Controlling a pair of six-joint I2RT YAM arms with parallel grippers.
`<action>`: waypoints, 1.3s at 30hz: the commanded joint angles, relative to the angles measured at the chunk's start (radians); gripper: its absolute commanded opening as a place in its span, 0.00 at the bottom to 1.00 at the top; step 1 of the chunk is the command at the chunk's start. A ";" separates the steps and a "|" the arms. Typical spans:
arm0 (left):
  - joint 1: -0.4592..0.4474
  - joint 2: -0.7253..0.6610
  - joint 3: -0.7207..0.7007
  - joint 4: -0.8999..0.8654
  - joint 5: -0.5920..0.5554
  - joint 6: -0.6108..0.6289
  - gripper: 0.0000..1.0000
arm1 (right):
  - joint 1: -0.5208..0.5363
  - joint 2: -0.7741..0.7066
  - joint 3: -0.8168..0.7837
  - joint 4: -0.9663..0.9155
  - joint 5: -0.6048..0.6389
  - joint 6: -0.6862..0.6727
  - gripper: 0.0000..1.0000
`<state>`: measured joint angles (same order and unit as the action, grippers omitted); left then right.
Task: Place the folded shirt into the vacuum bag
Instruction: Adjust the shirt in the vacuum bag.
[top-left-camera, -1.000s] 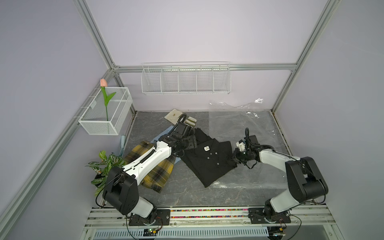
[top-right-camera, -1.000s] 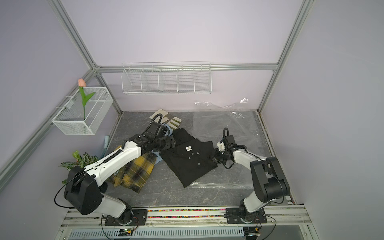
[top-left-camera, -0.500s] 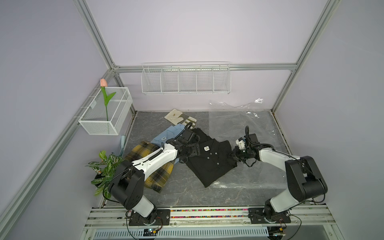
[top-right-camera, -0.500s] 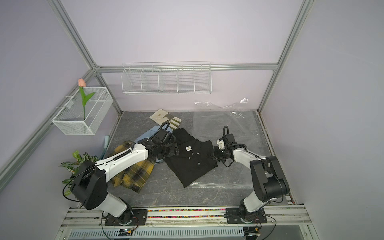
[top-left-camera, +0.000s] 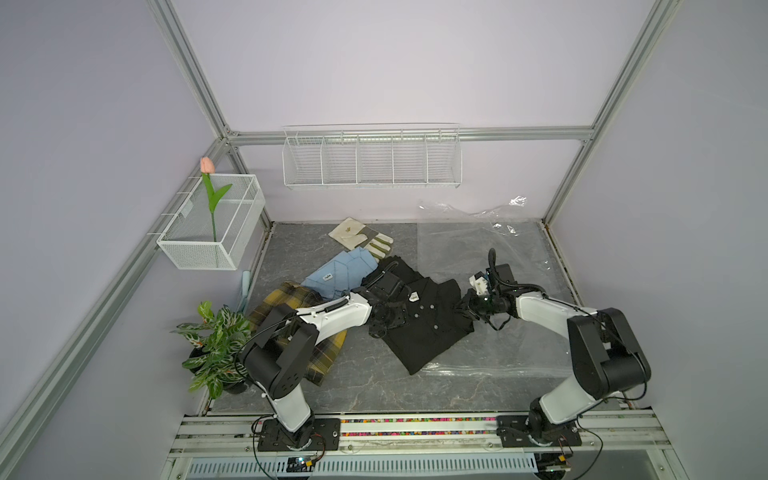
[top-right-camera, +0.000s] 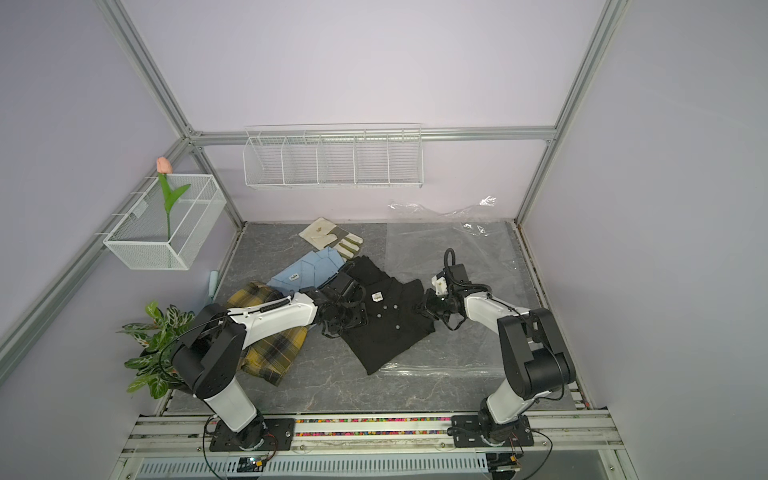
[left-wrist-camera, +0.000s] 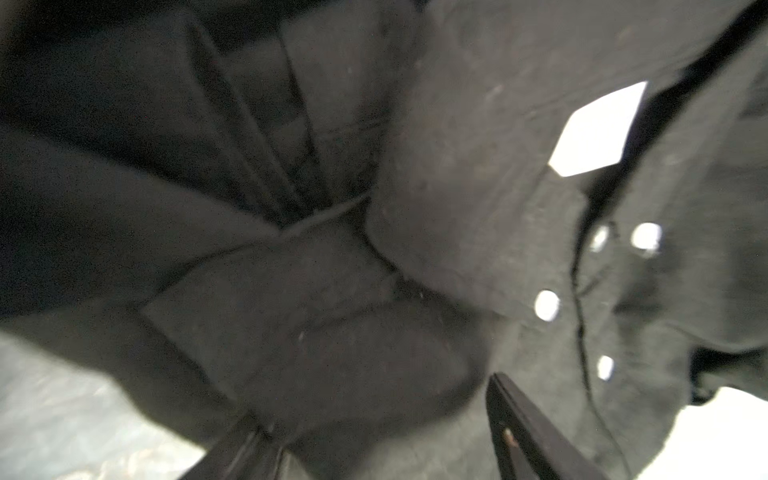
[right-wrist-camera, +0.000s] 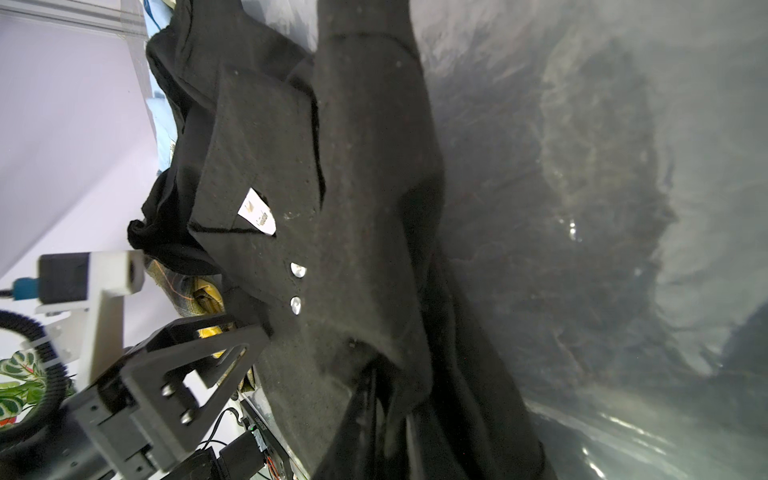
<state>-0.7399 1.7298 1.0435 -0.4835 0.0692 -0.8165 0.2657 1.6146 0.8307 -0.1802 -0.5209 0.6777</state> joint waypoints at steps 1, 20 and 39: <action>-0.004 0.030 0.032 0.046 0.009 -0.016 0.68 | 0.007 -0.010 0.013 0.016 -0.019 0.003 0.17; -0.004 0.140 0.224 0.031 0.016 0.143 0.27 | -0.002 -0.140 -0.044 0.022 0.030 0.058 0.15; 0.034 0.111 0.332 -0.081 -0.001 0.241 0.31 | 0.014 -0.098 -0.046 0.040 -0.001 0.071 0.15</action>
<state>-0.7071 1.8877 1.3827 -0.5339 0.0856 -0.5896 0.2764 1.4929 0.7914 -0.1574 -0.5026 0.7372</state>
